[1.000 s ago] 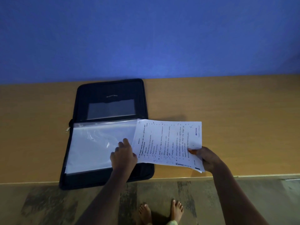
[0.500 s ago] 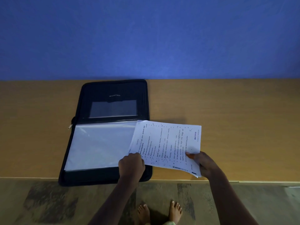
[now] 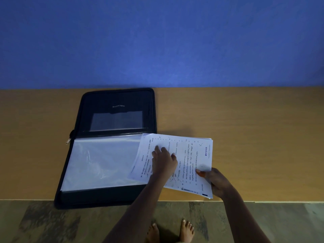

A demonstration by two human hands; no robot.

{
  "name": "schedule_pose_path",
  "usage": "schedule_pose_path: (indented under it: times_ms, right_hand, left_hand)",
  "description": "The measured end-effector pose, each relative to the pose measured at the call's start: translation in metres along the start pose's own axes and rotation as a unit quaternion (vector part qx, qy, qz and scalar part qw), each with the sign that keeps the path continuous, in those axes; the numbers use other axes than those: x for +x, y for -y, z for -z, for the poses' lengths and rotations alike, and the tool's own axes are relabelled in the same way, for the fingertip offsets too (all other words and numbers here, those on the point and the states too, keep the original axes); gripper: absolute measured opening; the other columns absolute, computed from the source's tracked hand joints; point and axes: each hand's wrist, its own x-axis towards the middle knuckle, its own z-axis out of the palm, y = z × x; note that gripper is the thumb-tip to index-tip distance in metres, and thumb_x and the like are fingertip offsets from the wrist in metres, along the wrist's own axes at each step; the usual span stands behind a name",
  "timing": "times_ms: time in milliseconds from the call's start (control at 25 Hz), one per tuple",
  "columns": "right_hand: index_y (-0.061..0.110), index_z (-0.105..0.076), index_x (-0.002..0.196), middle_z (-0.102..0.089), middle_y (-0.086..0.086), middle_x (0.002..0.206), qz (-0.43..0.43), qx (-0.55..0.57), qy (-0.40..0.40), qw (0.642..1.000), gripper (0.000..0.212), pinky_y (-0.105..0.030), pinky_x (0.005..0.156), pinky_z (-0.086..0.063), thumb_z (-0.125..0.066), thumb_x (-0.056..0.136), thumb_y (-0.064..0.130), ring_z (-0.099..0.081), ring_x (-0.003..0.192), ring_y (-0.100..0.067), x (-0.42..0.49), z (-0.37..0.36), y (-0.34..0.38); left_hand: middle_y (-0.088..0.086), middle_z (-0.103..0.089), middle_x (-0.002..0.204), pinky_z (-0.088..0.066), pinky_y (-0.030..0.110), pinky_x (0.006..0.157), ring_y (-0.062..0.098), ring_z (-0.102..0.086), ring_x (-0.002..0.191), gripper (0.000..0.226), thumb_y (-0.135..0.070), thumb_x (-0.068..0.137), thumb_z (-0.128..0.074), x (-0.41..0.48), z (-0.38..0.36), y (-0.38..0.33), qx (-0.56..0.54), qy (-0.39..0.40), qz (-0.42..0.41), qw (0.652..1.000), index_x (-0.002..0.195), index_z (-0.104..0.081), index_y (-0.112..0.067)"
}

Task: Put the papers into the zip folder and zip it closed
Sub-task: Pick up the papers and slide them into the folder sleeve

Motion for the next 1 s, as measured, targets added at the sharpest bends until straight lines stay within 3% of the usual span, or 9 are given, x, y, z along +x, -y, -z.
schedule_pose_path:
  times_ms: [80, 200, 440, 560, 600, 680, 760, 840, 1000]
  right_hand:
    - [-0.004, -0.06, 0.118, -0.069, -0.024, 0.113, -0.004, -0.019, -0.008, 1.0, 0.045, -0.055, 0.082, -0.055, -0.073, 0.078, 0.012, -0.065, 0.102, -0.044, 0.003, 0.003, 0.004]
    - [-0.002, -0.062, 0.114, -0.069, -0.024, 0.113, -0.007, -0.032, -0.016, 0.999, 0.025, -0.062, 0.09, -0.05, -0.06, 0.089, 0.001, -0.063, 0.104, -0.047, 0.007, 0.007, 0.01]
    - [-0.001, -0.064, 0.114, -0.069, -0.023, 0.114, -0.018, -0.047, -0.021, 0.999, 0.027, -0.067, 0.093, -0.045, -0.063, 0.088, 0.004, -0.064, 0.105, -0.046, 0.016, 0.015, 0.016]
    - [-0.001, -0.063, 0.116, -0.068, -0.024, 0.115, -0.019, -0.044, -0.017, 0.999, 0.029, -0.067, 0.094, -0.045, -0.064, 0.087, 0.004, -0.063, 0.106, -0.046, 0.018, 0.017, 0.018]
    - [-0.002, -0.062, 0.116, -0.068, -0.024, 0.115, -0.017, -0.039, -0.013, 0.999, 0.03, -0.067, 0.094, -0.045, -0.063, 0.087, 0.003, -0.063, 0.106, -0.046, 0.019, 0.017, 0.017]
    - [-0.003, -0.061, 0.117, -0.068, -0.024, 0.114, -0.014, -0.035, -0.005, 0.999, 0.029, -0.066, 0.093, -0.046, -0.061, 0.088, 0.002, -0.064, 0.105, -0.045, 0.017, 0.016, 0.02]
    - [-0.003, -0.061, 0.116, -0.07, -0.023, 0.112, -0.013, -0.042, -0.004, 0.999, 0.027, -0.064, 0.092, -0.048, -0.06, 0.09, 0.001, -0.065, 0.103, -0.044, 0.015, 0.014, 0.024]
    - [-0.002, -0.061, 0.116, -0.07, -0.022, 0.111, -0.011, -0.047, -0.003, 0.999, 0.026, -0.062, 0.092, -0.049, -0.059, 0.09, 0.002, -0.066, 0.102, -0.043, 0.014, 0.014, 0.027]
    - [0.0, -0.058, 0.119, -0.068, -0.023, 0.115, -0.012, -0.045, 0.008, 0.999, 0.029, -0.068, 0.094, -0.044, -0.059, 0.09, 0.003, -0.064, 0.106, -0.045, 0.015, 0.014, 0.026]
  left_hand:
    - [0.021, -0.005, 0.158, -0.035, 0.044, 0.106, 0.036, -0.025, 0.139, 0.06, -0.036, 0.097, -0.044, 0.022, 0.001, -0.014, -0.015, -0.005, 0.072, 0.997, 0.142, -0.027, -0.001]
    - [0.02, 0.012, 0.158, -0.04, 0.044, 0.099, 0.04, -0.041, 0.13, 0.066, -0.043, 0.095, -0.046, 0.048, 0.013, -0.023, -0.069, -0.004, 0.142, 0.987, 0.143, -0.023, -0.005]
    - [0.012, 0.029, 0.156, -0.047, 0.039, 0.09, 0.04, -0.053, 0.122, 0.083, -0.057, 0.089, -0.051, 0.064, 0.015, -0.019, -0.063, 0.001, 0.147, 0.987, 0.147, -0.019, -0.008]
    - [0.014, 0.007, 0.16, -0.047, 0.041, 0.091, 0.038, -0.053, 0.121, 0.074, -0.052, 0.092, -0.049, 0.06, 0.012, -0.019, -0.029, -0.003, 0.125, 0.992, 0.145, -0.024, -0.008]
    - [0.015, -0.015, 0.158, -0.048, 0.041, 0.088, 0.036, -0.056, 0.118, 0.066, -0.047, 0.093, -0.049, 0.053, 0.013, -0.02, 0.007, -0.022, 0.09, 0.996, 0.142, -0.029, -0.008]
    - [0.01, -0.052, 0.132, -0.052, 0.039, 0.078, 0.027, -0.061, 0.107, 0.051, -0.041, 0.091, -0.054, 0.03, 0.016, -0.011, 0.084, -0.095, 0.024, 0.992, 0.131, -0.041, -0.011]
    - [0.006, -0.055, 0.119, -0.053, 0.034, 0.073, 0.022, -0.058, 0.106, 0.055, -0.044, 0.084, -0.063, 0.005, 0.021, 0.015, 0.121, -0.121, 0.037, 0.985, 0.126, -0.043, -0.013]
    - [0.005, -0.053, 0.115, -0.051, 0.032, 0.074, 0.022, -0.056, 0.107, 0.064, -0.053, 0.079, -0.066, -0.017, 0.024, 0.047, 0.12, -0.087, 0.098, 0.984, 0.121, -0.041, -0.013]
    - [0.001, -0.064, 0.096, -0.05, 0.028, 0.071, 0.02, -0.065, 0.091, 0.045, -0.055, 0.09, -0.05, -0.042, 0.023, 0.082, 0.153, -0.027, 0.126, 0.98, 0.104, -0.057, -0.014]
